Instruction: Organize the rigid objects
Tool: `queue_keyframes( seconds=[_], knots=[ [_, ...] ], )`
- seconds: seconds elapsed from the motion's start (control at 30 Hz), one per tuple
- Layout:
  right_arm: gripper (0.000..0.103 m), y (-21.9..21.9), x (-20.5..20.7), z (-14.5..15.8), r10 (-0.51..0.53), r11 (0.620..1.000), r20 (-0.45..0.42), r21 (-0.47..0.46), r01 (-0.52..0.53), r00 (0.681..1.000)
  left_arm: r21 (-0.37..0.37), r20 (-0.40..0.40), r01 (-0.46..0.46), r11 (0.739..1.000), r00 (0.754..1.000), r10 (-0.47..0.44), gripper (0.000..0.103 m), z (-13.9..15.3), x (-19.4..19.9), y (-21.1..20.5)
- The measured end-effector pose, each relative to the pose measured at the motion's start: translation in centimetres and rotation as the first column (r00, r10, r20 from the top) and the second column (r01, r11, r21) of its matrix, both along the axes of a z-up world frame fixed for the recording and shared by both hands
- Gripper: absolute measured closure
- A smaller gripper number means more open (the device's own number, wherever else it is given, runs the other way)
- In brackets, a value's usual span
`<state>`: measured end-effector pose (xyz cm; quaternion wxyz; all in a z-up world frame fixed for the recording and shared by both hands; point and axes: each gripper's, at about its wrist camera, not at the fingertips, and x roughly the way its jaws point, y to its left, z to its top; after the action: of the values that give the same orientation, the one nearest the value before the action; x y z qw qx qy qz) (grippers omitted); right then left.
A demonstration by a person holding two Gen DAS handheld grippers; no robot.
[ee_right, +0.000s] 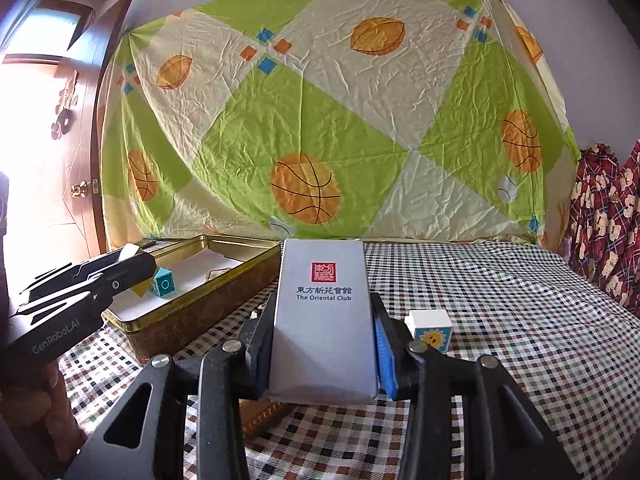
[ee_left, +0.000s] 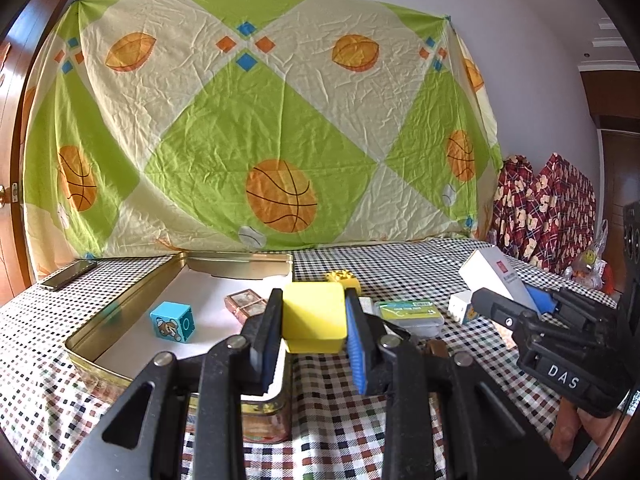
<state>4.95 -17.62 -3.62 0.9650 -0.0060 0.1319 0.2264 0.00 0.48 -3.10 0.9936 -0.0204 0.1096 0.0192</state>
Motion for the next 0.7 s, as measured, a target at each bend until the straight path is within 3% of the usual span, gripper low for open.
queue_keyframes(
  seconds=[0.7],
  knots=[
    [0.059,5.0,-1.2,0.1,0.109,0.994,0.006,-0.019,-0.109,0.994,-0.056,-0.018,-0.074,0.996,0.997,0.074,0.075,0.0,-0.3,4.3]
  ],
)
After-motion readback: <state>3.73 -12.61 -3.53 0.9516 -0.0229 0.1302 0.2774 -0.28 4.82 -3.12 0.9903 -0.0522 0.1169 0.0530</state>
